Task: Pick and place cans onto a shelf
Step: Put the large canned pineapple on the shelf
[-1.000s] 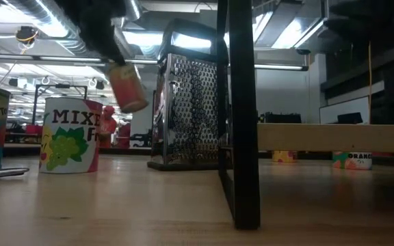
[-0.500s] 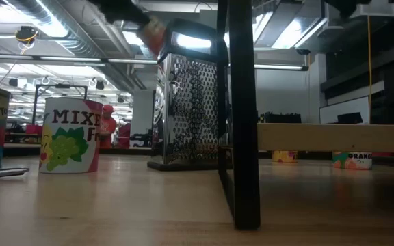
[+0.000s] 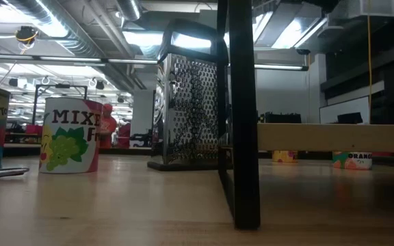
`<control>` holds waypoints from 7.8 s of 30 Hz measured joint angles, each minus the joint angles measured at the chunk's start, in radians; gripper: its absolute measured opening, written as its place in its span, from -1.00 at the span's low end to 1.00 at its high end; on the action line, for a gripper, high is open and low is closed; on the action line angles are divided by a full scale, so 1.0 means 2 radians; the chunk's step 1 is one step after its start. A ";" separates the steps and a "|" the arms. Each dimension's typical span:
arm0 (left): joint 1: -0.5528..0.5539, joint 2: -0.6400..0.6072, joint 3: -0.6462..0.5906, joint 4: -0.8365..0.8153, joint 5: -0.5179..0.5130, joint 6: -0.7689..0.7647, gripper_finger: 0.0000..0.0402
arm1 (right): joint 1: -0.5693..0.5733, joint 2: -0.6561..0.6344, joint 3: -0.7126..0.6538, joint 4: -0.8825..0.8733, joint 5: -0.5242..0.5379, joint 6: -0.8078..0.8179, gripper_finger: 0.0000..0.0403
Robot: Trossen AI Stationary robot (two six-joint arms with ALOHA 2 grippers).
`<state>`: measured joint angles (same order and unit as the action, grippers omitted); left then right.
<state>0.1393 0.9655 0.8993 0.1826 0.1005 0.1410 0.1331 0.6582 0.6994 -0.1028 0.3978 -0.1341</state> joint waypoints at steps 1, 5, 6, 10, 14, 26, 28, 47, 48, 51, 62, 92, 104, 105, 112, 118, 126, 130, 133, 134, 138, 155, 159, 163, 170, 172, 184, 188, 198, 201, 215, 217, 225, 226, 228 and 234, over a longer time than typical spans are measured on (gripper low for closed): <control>-0.007 0.006 0.000 0.006 0.000 0.000 -1.00 | -0.001 0.003 0.000 0.000 -0.003 0.000 -0.09; -0.032 0.029 0.000 0.034 0.000 0.000 -1.00 | -0.003 0.008 0.000 -0.003 -0.021 0.001 -0.09; -0.038 0.035 0.000 0.041 0.000 0.000 -1.00 | -0.003 0.008 0.000 -0.007 -0.026 0.002 -0.09; -0.057 0.055 0.000 0.062 0.000 0.000 -1.00 | -0.003 0.006 0.000 -0.028 -0.030 0.027 -0.09; -0.071 0.081 0.032 0.040 -0.001 0.000 -1.00 | -0.003 0.005 0.000 -0.050 -0.030 0.038 -0.09; -0.094 0.202 0.147 -0.062 0.082 -0.011 -1.00 | -0.003 0.004 0.000 -0.048 -0.133 0.025 -0.09; -0.093 0.221 0.154 -0.063 0.098 -0.018 -1.00 | -0.003 0.004 0.000 -0.037 -0.161 0.014 -0.09; -0.093 0.317 0.174 -0.063 0.144 -0.031 -1.00 | -0.046 0.082 0.000 0.106 -0.361 0.017 -0.09; -0.093 0.317 0.174 -0.063 0.144 -0.031 -1.00 | -0.053 0.094 0.001 0.113 -0.376 0.025 -0.09; -0.093 0.317 0.174 -0.064 0.144 -0.031 -1.00 | -0.071 0.132 0.015 0.115 -0.412 0.040 -0.09; -0.095 0.317 0.174 -0.076 0.143 -0.031 -1.00 | -0.093 0.267 0.147 0.011 -0.523 0.030 -0.09; -0.095 0.317 0.174 -0.095 0.124 -0.031 -1.00 | -0.091 0.370 0.249 -0.205 -0.565 -0.042 -0.23; -0.095 0.317 0.173 -0.095 0.111 -0.030 -1.00 | -0.091 0.370 0.249 -0.212 -0.548 -0.043 -0.65; -0.095 0.317 0.173 -0.096 0.111 -0.030 -1.00 | -0.091 0.370 0.249 -0.212 -0.547 -0.043 -0.70; -0.095 0.317 0.173 -0.094 0.110 -0.029 -1.00 | -0.090 0.370 0.249 -0.212 -0.548 -0.043 -0.95; -0.095 0.317 0.173 -0.094 0.110 -0.027 -1.00 | -0.090 0.370 0.249 -0.213 -0.548 -0.043 -0.97; -0.096 0.317 0.173 -0.094 0.086 -0.027 -0.86 | -0.091 0.368 0.249 -0.217 -0.542 -0.041 -0.98; -0.096 0.316 0.173 -0.093 0.080 -0.027 -0.76 | -0.091 0.359 0.248 -0.224 -0.541 -0.041 -0.99; -0.096 0.316 0.173 -0.091 0.080 -0.026 -0.69 | -0.091 0.349 0.248 -0.234 -0.542 -0.041 -0.99; -0.096 0.316 0.173 -0.090 0.080 -0.026 -0.67 | -0.090 0.343 0.248 -0.239 -0.542 -0.041 -0.99; -0.096 0.316 0.173 -0.085 0.077 -0.026 -0.60 | -0.081 0.323 0.248 -0.269 -0.530 -0.041 -0.99; -0.096 0.316 0.173 -0.085 0.046 -0.026 -0.57 | 0.147 0.229 0.243 -0.378 -0.278 0.130 -1.00; -0.096 0.316 0.173 -0.084 0.046 -0.025 -0.57 | 0.225 0.229 0.233 -0.379 -0.214 0.191 -1.00; -0.096 0.316 0.173 -0.084 0.045 -0.025 -0.57 | 0.291 0.229 0.222 -0.377 -0.154 0.261 -1.00; -0.096 0.316 0.173 -0.084 0.045 -0.025 -0.58 | 0.394 0.229 0.220 -0.377 -0.062 0.337 -1.00; -0.096 0.316 0.173 -0.084 0.045 -0.025 -0.57 | 0.419 0.234 0.220 -0.377 -0.040 0.353 -1.00; -0.096 0.317 0.173 -0.084 0.045 -0.025 -0.57 | 0.521 0.305 0.220 -0.417 -0.028 0.425 -1.00; -0.096 0.317 0.173 -0.084 0.038 -0.025 -0.58 | 0.544 0.316 0.220 -0.421 -0.030 0.448 -1.00; -0.096 0.317 0.173 -0.084 -0.007 -0.025 -0.59 | 0.568 0.325 0.220 -0.516 0.006 0.460 -1.00; -0.096 0.317 0.173 -0.084 -0.007 -0.026 -0.59 | 0.568 0.325 0.220 -0.556 0.017 0.460 -1.00; -0.096 0.317 0.173 -0.084 -0.007 -0.025 -0.59 | 0.588 0.266 0.220 -0.625 0.069 0.482 -1.00; -0.096 0.317 0.173 -0.084 -0.007 -0.026 -0.59 | 0.595 0.247 0.220 -0.640 0.071 0.483 -1.00; -0.096 0.317 0.173 -0.084 -0.007 -0.026 -0.59 | 0.617 0.193 0.217 -0.637 0.090 0.482 -1.00; -0.096 0.317 0.173 -0.084 -0.007 -0.026 -0.59 | 0.620 0.190 0.211 -0.632 0.092 0.482 -1.00; -0.096 0.317 0.173 -0.083 -0.007 -0.026 -0.59 | 0.624 0.185 0.187 -0.611 0.098 0.483 -1.00; -0.096 0.317 0.173 -0.084 -0.007 -0.026 -0.59 | 0.627 0.171 0.119 -0.556 0.093 0.486 -1.00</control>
<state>-0.0528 1.5993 1.2453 0.0155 0.0861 0.0899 1.3867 0.9999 0.9367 -1.2147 0.5830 0.8379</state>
